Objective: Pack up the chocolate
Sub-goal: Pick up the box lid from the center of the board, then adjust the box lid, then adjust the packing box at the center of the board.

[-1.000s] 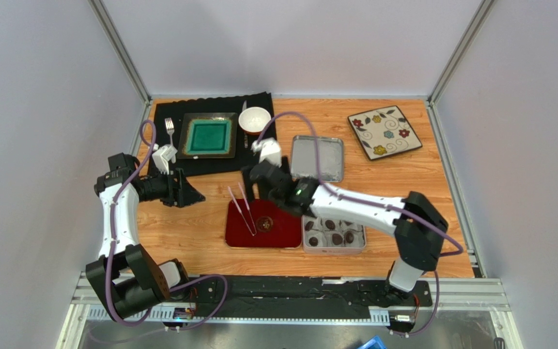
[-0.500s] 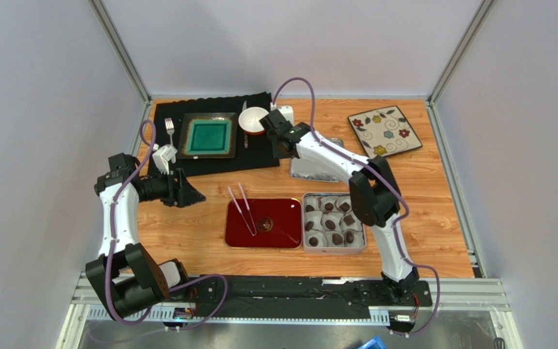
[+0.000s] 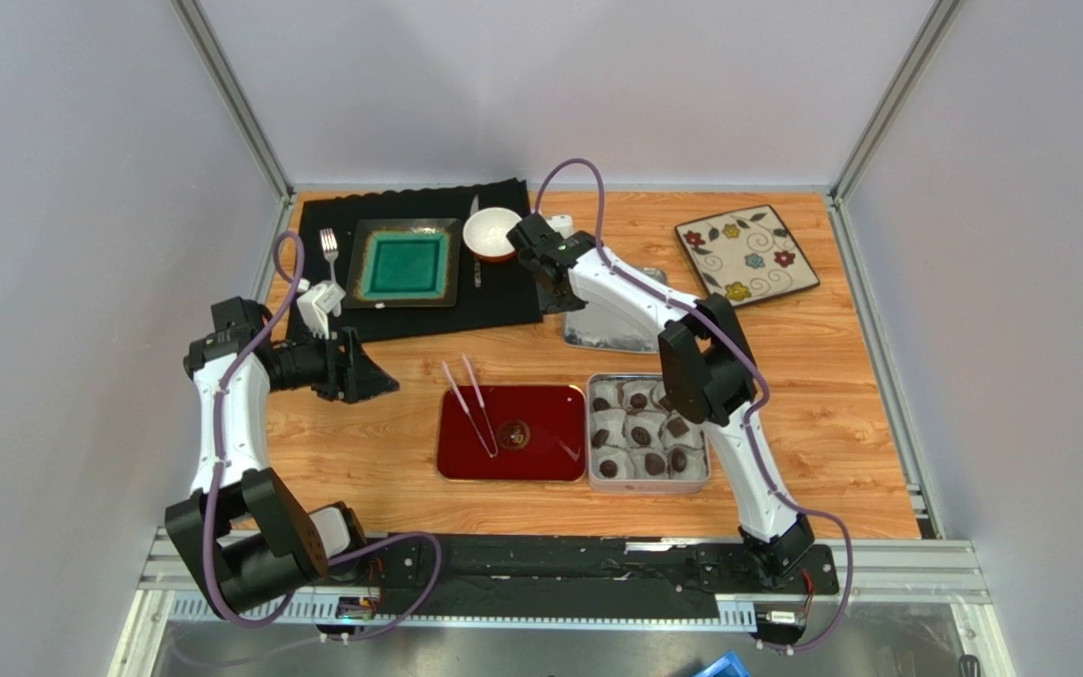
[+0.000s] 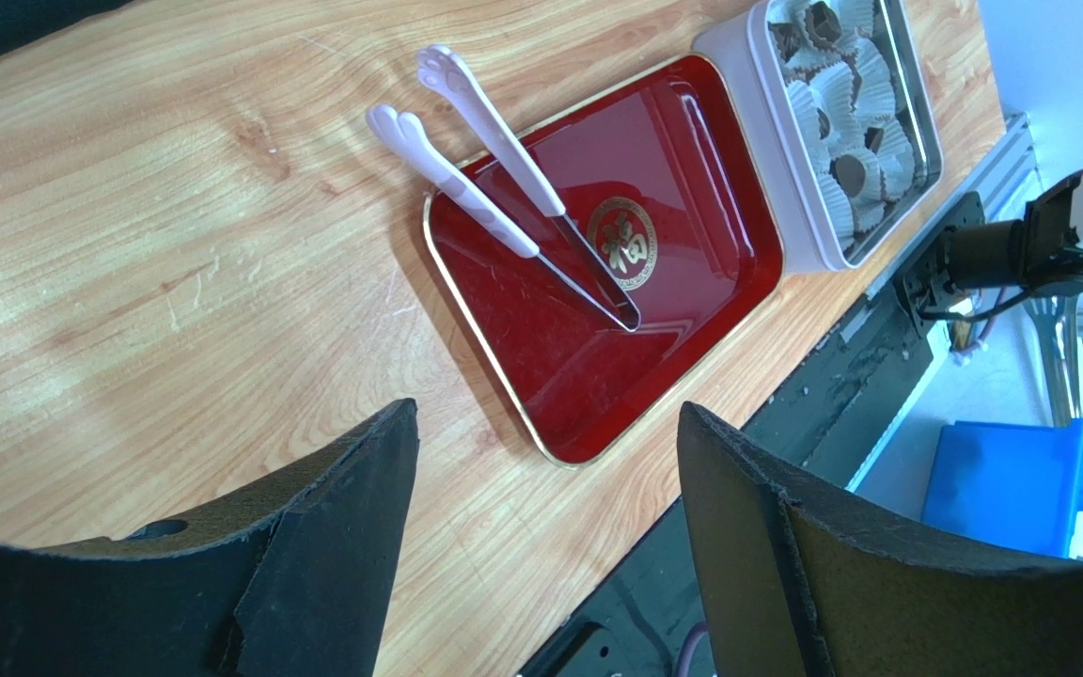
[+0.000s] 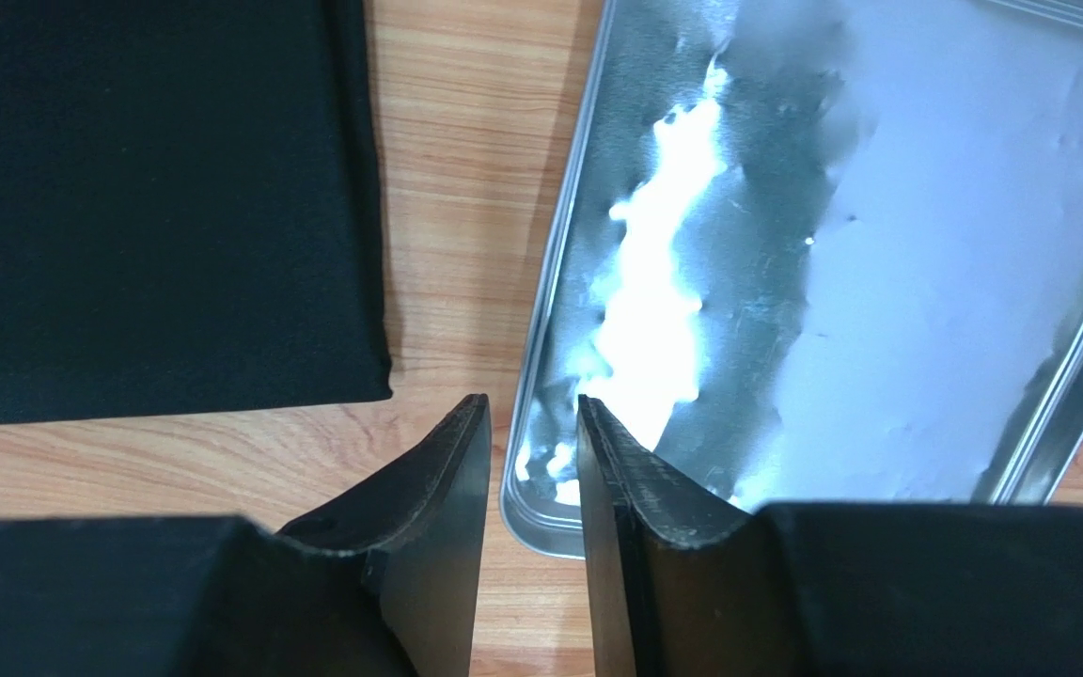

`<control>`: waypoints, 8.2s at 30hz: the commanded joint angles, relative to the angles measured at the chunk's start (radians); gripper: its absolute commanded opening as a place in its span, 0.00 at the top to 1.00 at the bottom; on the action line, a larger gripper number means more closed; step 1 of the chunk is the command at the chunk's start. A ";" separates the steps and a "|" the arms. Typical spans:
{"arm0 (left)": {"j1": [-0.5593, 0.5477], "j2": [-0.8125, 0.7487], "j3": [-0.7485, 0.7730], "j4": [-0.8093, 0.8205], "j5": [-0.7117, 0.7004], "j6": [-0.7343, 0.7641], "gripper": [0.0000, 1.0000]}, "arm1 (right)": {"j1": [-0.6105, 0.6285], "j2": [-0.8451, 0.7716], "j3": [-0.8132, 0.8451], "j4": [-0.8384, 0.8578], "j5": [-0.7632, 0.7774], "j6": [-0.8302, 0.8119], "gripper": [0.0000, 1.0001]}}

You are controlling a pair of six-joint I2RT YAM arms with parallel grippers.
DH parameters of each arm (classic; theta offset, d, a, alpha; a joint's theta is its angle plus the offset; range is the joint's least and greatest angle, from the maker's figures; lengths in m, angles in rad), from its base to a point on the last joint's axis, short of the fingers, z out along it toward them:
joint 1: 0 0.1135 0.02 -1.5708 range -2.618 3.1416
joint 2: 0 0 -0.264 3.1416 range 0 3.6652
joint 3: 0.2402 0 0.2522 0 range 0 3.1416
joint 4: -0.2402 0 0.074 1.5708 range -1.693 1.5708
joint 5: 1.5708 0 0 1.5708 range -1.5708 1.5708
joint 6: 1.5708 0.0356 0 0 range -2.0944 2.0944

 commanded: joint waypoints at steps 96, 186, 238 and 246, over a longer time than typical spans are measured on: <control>-0.432 -0.193 0.184 -0.056 0.599 0.783 0.03 | -0.100 -1.386 -1.123 1.162 -1.239 0.997 1.00; -0.539 0.225 0.300 -0.138 0.746 0.081 1.00 | -0.413 -1.229 -0.941 -0.421 -0.085 0.178 1.00; -0.524 0.418 0.367 -0.418 0.748 0.316 1.00 | -0.266 -1.039 -1.097 0.133 -0.302 0.433 0.83; -0.534 0.512 0.533 -0.418 0.748 0.179 1.00 | -0.283 -1.516 -1.282 0.638 -0.651 0.316 0.00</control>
